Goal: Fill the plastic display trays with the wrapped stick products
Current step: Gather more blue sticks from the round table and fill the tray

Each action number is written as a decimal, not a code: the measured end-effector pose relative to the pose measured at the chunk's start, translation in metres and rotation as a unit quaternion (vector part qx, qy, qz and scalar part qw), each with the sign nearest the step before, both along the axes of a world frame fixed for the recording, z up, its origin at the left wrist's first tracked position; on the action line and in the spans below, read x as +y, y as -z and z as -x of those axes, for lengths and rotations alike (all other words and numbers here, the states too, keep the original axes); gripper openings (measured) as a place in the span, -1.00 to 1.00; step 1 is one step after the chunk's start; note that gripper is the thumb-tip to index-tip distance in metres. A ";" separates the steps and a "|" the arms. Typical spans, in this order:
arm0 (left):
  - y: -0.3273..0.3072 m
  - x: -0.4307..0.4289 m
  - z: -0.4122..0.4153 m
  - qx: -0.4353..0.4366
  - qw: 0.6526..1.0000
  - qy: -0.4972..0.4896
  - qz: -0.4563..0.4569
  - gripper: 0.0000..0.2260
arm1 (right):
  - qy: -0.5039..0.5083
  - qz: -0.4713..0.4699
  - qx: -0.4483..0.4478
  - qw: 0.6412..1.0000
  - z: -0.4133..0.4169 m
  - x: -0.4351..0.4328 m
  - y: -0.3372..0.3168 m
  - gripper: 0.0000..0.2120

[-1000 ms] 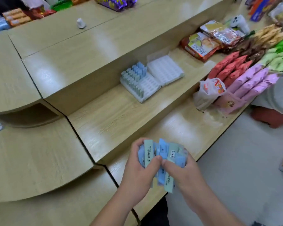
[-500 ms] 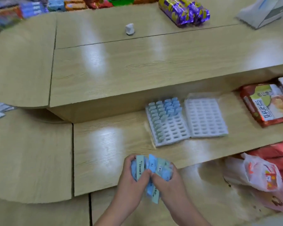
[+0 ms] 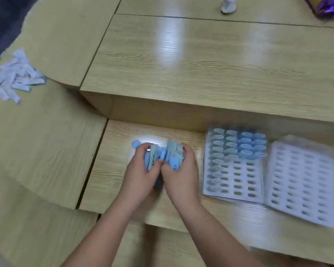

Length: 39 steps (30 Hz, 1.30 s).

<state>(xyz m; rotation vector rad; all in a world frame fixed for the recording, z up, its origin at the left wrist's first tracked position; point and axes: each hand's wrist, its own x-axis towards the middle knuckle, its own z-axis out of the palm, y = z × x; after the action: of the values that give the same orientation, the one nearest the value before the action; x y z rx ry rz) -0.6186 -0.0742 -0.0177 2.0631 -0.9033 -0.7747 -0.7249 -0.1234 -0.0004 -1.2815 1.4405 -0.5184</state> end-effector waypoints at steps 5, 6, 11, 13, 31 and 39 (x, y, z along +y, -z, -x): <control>0.012 -0.007 0.003 -0.143 0.990 0.008 0.005 -0.51 | -0.031 0.099 0.089 0.991 -0.001 -0.003 0.009 -0.24; 0.015 -0.006 0.004 -0.155 0.988 0.007 0.009 -0.48 | -0.035 0.120 0.101 0.987 0.000 -0.003 0.010 -0.23; 0.020 0.002 0.004 -0.155 0.986 0.030 0.043 -0.41 | -0.061 0.153 0.086 0.982 0.007 -0.004 0.013 -0.16; 0.018 0.003 0.005 -0.153 0.986 0.042 0.056 -0.38 | -0.078 0.145 0.075 0.983 0.011 -0.003 0.013 -0.17; 0.013 0.034 -0.029 -0.138 0.989 -0.040 0.038 -0.63 | -0.225 0.179 0.348 0.892 0.026 0.016 -0.004 -0.21; 0.001 0.045 -0.039 -0.176 0.977 -0.039 -0.116 -0.55 | -0.216 0.163 0.393 0.879 0.017 0.009 -0.010 -0.13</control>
<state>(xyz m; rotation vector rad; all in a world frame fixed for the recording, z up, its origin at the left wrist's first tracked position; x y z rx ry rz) -0.5795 -0.0289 -0.0186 2.4786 -0.9484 -0.4983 -0.7415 -0.1144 0.0092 -2.1821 1.6609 0.1072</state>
